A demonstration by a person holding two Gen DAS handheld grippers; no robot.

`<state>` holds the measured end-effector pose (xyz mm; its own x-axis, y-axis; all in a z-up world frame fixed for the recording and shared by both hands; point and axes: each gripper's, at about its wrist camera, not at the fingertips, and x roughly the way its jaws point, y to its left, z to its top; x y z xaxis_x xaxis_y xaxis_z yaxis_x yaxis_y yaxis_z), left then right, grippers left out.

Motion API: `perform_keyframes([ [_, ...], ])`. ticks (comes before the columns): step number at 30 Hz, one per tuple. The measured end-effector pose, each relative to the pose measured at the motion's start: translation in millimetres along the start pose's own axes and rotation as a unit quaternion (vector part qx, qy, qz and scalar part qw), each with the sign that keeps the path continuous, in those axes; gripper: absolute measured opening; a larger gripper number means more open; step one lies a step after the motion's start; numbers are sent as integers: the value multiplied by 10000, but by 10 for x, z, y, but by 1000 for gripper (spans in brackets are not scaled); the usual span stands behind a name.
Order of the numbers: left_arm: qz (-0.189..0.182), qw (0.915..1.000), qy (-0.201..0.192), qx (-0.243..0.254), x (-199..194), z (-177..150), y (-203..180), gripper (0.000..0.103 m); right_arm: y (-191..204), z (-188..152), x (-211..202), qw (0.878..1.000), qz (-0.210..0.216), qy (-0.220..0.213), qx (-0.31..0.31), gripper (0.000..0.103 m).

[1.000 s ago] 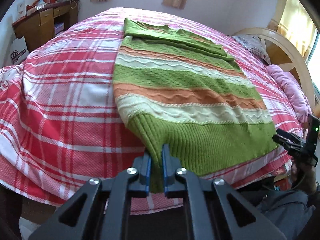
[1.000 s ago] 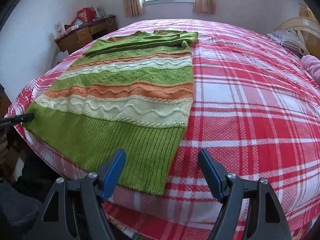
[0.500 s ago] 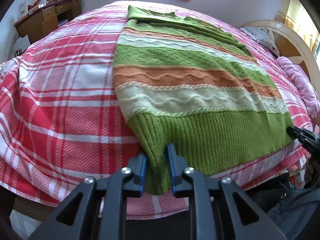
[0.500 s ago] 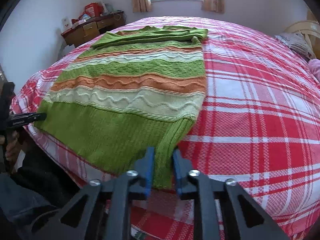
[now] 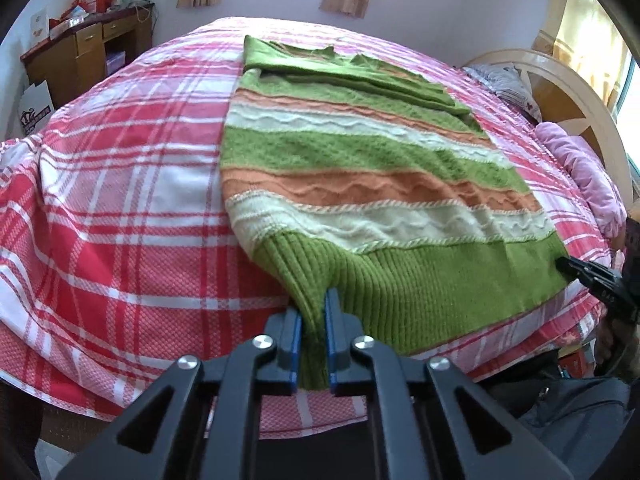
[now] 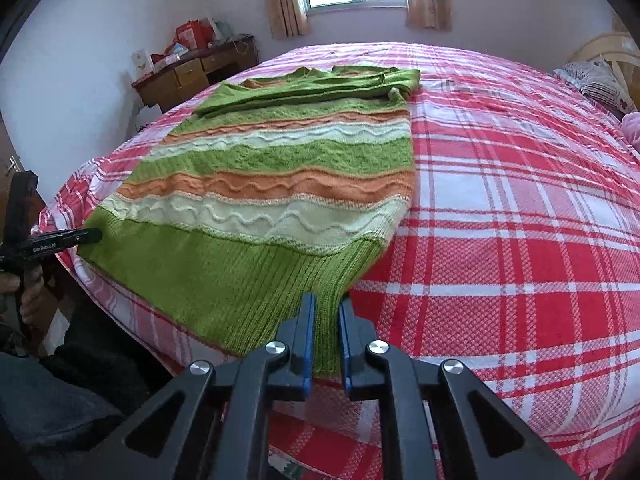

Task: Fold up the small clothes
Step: 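Close both tools on the ribbed hem of the sweater, then lift the hem with both tools and carry it over the folded sleeves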

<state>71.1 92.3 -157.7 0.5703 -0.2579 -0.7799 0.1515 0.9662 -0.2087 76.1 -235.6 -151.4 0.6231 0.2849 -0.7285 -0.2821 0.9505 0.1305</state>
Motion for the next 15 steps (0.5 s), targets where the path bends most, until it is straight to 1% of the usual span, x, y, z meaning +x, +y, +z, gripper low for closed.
perform_keyframes([
  [5, -89, 9998, -168, 57, -91, 58, -37, 10, -6, 44, -97, 9997, 139, -188, 43, 9],
  [10, -148, 9989, -434, 74, -265, 153, -61, 9, -34, 125, -265, 9979, 339, -526, 183, 8],
  [15, -233, 9974, -674, 84, -419, 261, -59, 9, -34, 231, -451, 9947, 407, -918, 235, 8],
])
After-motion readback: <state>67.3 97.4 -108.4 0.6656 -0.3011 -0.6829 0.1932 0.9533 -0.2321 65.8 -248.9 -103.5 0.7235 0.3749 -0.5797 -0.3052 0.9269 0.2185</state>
